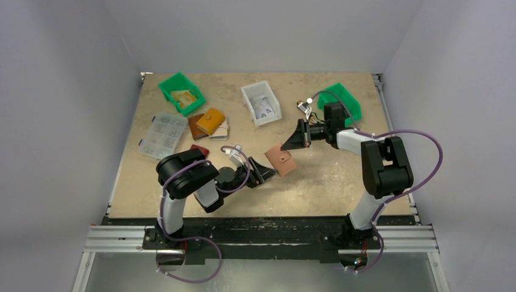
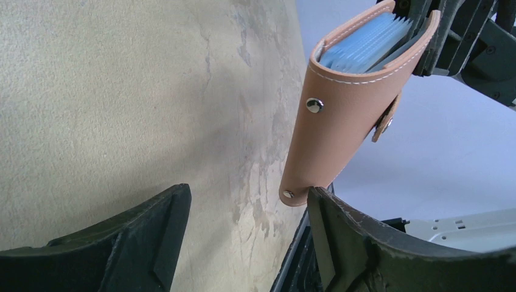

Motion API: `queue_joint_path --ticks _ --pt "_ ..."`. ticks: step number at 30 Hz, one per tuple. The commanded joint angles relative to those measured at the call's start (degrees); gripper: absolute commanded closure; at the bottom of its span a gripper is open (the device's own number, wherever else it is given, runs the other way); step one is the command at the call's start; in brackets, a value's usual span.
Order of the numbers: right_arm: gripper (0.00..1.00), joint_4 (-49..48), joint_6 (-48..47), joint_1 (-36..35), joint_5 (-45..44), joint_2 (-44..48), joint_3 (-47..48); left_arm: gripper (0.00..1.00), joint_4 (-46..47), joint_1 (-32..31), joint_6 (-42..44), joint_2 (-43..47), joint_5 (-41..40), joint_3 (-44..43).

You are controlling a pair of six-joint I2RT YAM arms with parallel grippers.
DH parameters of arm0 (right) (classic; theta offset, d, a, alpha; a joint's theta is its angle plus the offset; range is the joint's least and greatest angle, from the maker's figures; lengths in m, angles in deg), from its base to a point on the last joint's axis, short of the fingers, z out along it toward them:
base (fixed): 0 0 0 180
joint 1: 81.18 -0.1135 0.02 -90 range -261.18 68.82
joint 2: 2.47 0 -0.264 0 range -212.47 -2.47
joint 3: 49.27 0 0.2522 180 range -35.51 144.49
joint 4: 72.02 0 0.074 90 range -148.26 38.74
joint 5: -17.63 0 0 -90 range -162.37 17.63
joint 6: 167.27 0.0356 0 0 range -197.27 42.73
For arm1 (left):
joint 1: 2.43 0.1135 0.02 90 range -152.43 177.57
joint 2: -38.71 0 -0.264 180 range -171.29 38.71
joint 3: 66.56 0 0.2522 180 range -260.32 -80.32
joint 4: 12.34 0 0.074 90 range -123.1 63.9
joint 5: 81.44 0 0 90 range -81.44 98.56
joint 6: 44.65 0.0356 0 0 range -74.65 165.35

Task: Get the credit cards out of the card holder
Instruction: Open the card holder at the center of the board.

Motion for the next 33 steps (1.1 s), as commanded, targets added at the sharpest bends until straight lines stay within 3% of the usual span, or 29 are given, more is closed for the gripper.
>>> queue_joint_path --ticks 1,14,24,29,32,33 --pt "1.0 -2.22 1.51 -0.16 3.82 2.3 -0.44 0.24 16.08 -0.18 4.61 2.77 -0.34 1.21" --pt "1.0 -2.22 0.98 -2.06 4.7 2.96 -0.63 0.22 14.3 0.52 7.37 10.56 -0.34 -0.64" --pt "1.0 -0.63 -0.47 -3.04 5.98 3.1 -0.21 0.34 14.78 1.27 6.52 12.77 -0.05 -1.64" --pt "1.0 0.52 -1.54 -3.23 5.83 2.95 0.07 0.44 15.04 1.55 6.2 13.12 0.07 -1.97" --pt "1.0 1.57 -2.57 -3.23 5.44 2.86 0.31 0.58 16.19 1.61 5.8 13.01 -0.15 -1.57" --pt "1.0 2.32 -3.44 -3.23 5.15 2.89 0.52 0.68 16.24 1.71 5.72 13.03 -0.07 -1.43"
